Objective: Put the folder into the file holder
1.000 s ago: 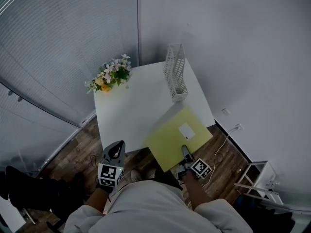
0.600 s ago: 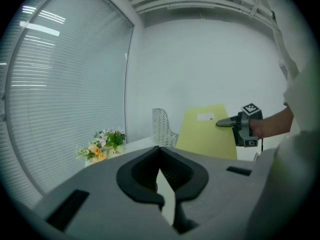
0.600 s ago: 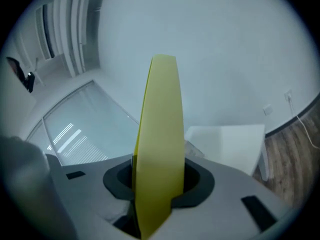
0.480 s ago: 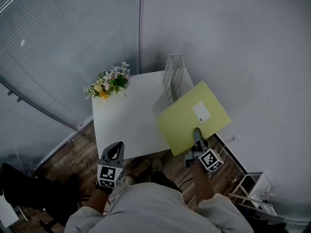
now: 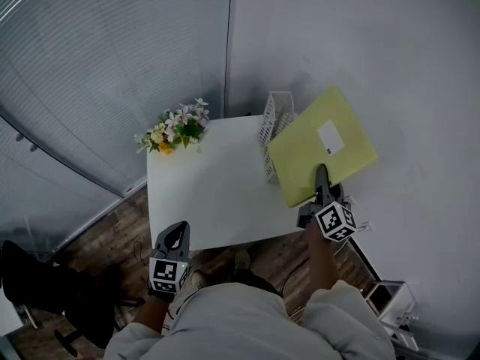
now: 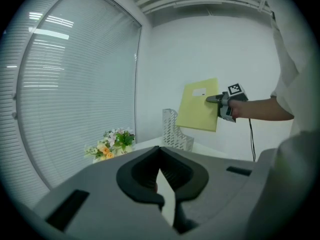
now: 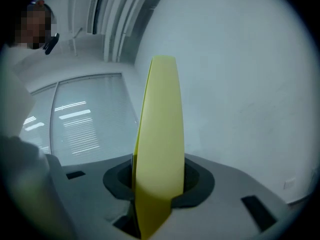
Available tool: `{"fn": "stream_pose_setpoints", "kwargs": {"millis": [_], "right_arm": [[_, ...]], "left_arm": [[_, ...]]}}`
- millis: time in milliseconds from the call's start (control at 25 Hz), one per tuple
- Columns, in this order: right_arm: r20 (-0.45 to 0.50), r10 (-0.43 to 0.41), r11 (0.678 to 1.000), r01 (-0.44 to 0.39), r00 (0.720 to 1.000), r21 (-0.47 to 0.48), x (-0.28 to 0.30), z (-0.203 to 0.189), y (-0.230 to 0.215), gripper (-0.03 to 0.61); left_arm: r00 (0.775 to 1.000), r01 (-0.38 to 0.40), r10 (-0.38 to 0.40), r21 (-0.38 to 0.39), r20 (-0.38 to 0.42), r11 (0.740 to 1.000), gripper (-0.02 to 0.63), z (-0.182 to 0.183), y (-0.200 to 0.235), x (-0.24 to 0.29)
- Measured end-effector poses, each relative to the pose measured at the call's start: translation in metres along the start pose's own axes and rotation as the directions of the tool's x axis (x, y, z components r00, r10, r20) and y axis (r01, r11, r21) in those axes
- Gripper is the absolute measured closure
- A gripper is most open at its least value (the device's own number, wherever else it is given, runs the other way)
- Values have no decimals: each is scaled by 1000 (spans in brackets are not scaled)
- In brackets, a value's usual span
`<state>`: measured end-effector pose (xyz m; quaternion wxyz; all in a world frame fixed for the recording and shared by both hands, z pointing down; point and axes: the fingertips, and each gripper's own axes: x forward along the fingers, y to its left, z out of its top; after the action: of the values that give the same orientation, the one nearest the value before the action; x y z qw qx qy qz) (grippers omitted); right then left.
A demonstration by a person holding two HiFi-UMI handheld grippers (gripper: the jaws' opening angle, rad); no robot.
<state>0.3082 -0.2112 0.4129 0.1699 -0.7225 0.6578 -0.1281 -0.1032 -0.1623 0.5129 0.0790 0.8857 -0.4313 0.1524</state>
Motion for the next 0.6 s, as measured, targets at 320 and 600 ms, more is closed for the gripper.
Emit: {"fn": "stream_pose_setpoints", "kwargs": {"millis": [320, 600], "right_arm": [[43, -4, 974, 13, 999, -224, 57, 14, 18, 436], [79, -15, 953, 38, 997, -300, 95, -3, 27, 436]], "left_arm": [[997, -72, 71, -39, -28, 997, 606, -12, 12, -1], [989, -128, 124, -55, -82, 990, 606, -29, 23, -9]]}}
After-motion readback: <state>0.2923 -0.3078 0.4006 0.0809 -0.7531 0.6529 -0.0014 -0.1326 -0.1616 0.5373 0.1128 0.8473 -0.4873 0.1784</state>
